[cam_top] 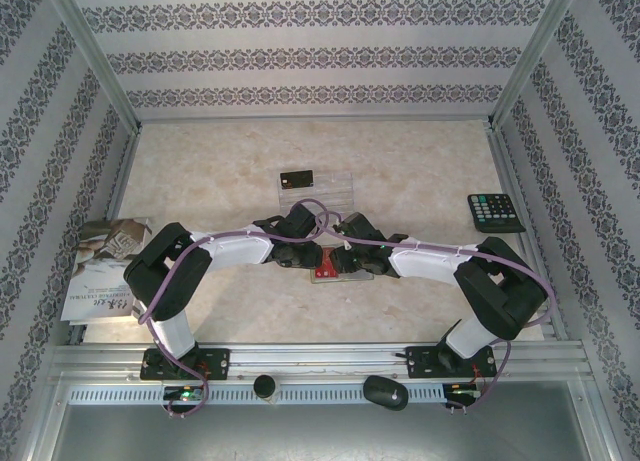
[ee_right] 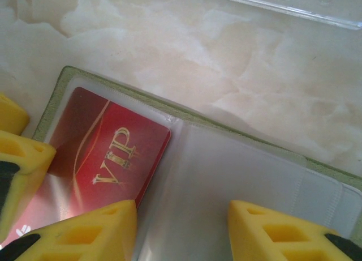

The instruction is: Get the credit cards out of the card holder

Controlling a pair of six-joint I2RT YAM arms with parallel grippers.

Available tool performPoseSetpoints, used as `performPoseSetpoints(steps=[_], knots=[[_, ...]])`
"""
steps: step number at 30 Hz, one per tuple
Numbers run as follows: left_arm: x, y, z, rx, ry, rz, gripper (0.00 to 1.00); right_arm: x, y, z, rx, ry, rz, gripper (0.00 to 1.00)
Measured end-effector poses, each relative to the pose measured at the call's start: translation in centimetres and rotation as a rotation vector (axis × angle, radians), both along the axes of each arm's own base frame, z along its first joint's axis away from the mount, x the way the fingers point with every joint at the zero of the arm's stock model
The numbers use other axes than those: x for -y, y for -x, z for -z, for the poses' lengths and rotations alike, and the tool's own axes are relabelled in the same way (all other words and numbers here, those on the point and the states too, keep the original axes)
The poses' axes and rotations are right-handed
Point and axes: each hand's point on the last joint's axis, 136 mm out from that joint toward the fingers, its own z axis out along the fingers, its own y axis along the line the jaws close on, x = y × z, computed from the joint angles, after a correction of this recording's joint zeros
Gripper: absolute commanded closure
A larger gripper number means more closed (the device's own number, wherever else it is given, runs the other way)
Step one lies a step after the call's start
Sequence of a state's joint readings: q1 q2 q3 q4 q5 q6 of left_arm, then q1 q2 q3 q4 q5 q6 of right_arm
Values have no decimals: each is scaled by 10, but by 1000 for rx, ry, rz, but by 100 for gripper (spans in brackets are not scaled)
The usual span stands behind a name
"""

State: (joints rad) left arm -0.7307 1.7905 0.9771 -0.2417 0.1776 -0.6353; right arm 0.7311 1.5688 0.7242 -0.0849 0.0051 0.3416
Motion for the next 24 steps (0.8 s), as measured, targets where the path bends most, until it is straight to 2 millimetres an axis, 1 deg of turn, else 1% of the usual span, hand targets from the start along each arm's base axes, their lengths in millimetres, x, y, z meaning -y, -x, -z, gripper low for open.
performPoseSetpoints(steps=[6,12,18,24], knots=[[0,0,0,1,1,0,63,-4,0,1,-5,-14,-5,52],[0,0,0,1,2,0,62,-8,-7,4,0,-16,1,55],[0,-1,1,1,12,-2,56,-6,-8,4,11,-3,27,56],[1,-1,0,6,22,-1,54,0,-8,5,23,11,56,56]])
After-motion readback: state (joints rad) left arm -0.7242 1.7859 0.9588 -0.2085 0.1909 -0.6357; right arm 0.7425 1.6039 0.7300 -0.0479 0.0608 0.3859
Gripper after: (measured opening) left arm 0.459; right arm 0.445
